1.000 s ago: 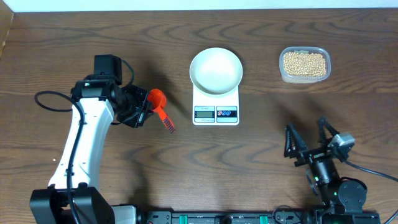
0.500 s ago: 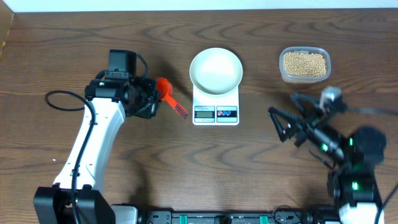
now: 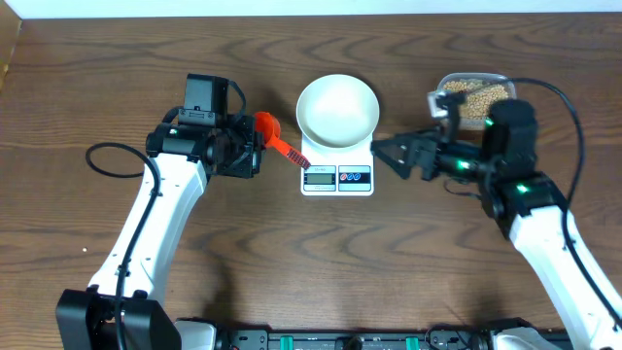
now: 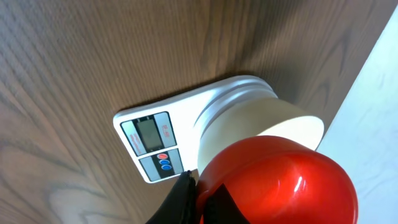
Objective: Scoop item into bowl and weigh 50g on scale
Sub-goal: 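Move the right gripper to the scoop and grasp its handle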
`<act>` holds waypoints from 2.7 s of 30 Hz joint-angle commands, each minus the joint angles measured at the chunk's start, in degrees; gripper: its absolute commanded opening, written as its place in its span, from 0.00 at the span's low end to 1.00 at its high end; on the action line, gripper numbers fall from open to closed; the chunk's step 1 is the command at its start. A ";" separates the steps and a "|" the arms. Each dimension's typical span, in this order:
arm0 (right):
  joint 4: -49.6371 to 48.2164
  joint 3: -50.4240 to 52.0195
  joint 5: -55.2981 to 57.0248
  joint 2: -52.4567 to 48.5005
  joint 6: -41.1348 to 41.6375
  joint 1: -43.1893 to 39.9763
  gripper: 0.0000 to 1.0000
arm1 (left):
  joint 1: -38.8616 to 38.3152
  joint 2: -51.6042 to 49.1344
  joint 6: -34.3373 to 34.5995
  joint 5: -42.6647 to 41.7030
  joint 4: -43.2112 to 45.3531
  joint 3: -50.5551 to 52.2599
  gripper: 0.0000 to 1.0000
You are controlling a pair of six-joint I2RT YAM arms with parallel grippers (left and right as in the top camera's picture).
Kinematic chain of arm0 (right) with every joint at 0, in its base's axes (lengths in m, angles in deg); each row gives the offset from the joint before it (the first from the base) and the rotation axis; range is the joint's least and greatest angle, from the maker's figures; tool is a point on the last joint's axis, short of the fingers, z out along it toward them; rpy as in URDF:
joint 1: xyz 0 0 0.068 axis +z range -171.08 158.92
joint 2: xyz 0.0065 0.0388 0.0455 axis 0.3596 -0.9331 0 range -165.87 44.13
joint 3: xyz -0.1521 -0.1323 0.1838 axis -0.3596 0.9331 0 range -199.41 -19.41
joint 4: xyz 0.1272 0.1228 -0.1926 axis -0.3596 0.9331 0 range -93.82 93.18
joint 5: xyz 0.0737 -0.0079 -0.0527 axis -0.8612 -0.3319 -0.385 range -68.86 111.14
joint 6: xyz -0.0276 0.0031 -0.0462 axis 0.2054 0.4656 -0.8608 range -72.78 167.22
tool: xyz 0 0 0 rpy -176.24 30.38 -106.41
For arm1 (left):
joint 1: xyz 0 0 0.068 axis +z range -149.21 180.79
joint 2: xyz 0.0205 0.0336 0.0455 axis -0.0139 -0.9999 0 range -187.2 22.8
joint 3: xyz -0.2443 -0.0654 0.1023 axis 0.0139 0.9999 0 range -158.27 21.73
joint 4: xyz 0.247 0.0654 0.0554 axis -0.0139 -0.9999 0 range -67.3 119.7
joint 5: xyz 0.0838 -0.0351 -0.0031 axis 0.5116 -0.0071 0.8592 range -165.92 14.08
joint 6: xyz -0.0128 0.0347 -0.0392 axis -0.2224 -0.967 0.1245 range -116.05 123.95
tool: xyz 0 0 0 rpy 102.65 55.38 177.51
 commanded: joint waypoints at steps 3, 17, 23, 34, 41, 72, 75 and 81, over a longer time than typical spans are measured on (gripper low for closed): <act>5.14 -6.25 14.21 -1.40 0.24 4.37 0.99 | -0.02 0.42 3.34 0.59 0.02 -0.61 0.07; 1.40 -6.21 13.79 -1.55 2.82 7.61 0.99 | -1.60 0.42 3.76 0.61 0.44 -0.61 0.07; -3.74 -6.21 14.97 -3.28 7.41 14.51 0.72 | -3.48 0.39 5.86 0.61 4.87 -0.61 0.07; -5.99 -6.21 27.43 -4.04 13.31 23.28 0.61 | -4.46 0.39 11.78 0.28 5.22 -0.61 0.07; -7.30 -6.21 29.33 -5.49 13.29 25.53 0.51 | -4.46 0.39 12.24 -4.46 4.72 -0.61 0.07; -9.53 -6.21 29.20 -8.20 17.27 27.67 0.16 | -4.46 0.39 11.58 -5.95 0.39 -0.61 0.07; -9.68 -6.21 29.00 -9.01 17.88 27.71 0.15 | -4.46 0.39 11.56 -5.95 0.42 -0.61 0.07; -10.29 -6.21 28.83 -9.31 18.08 27.71 0.14 | -4.46 0.39 11.56 -5.95 0.17 -0.61 0.07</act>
